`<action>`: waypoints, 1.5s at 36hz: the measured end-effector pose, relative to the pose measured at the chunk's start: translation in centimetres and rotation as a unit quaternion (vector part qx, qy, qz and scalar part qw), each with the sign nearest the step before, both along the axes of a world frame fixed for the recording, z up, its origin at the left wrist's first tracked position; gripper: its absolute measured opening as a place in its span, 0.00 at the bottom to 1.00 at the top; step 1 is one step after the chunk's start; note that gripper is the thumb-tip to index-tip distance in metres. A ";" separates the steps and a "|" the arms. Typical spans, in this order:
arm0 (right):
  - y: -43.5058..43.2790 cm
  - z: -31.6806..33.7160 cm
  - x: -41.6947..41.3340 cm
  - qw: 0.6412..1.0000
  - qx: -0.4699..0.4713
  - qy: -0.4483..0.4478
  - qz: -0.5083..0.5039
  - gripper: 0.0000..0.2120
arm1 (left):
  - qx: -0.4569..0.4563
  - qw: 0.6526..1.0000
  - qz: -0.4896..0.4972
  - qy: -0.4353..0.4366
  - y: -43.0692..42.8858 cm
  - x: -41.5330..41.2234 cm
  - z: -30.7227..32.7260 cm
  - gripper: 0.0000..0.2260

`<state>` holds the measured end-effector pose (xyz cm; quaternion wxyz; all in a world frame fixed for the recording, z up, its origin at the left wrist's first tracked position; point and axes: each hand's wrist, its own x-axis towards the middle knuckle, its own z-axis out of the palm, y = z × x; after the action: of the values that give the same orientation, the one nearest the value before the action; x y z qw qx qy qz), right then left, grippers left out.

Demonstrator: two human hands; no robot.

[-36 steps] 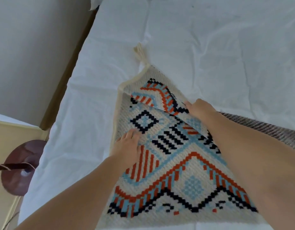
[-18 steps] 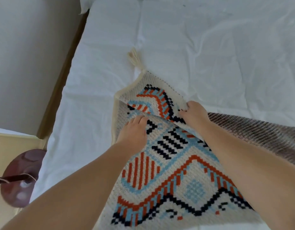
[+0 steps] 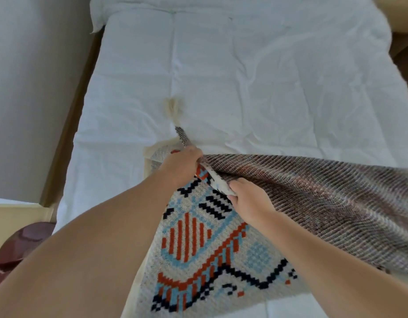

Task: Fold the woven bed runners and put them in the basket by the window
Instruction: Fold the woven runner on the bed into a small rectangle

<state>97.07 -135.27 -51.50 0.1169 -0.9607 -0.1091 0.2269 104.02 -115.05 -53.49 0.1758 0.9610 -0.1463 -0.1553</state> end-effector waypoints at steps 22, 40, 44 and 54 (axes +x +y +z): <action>-2.0 3.1 -9.1 0.973 -0.079 -0.003 0.219 0.15 | 0.067 0.956 0.280 0.058 3.5 -22.1 2.9 0.06; -4.9 -1.5 -20.2 0.930 -0.087 -0.037 0.355 0.16 | 0.078 0.911 0.386 0.119 -1.2 -37.9 -2.3 0.04; -6.1 -4.5 -21.0 0.937 -0.085 -0.068 0.333 0.22 | 0.159 0.907 0.355 0.158 -1.5 -37.8 -5.1 0.09; -18.0 -4.4 -22.6 0.985 -0.088 -0.053 0.137 0.21 | 0.226 0.893 0.325 0.214 -10.4 -33.9 -2.5 0.31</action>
<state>74.43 -153.30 -55.91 -0.0063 -0.9540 -0.2249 0.1979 70.15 -125.49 -55.97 0.0220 0.9124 0.2540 -0.3202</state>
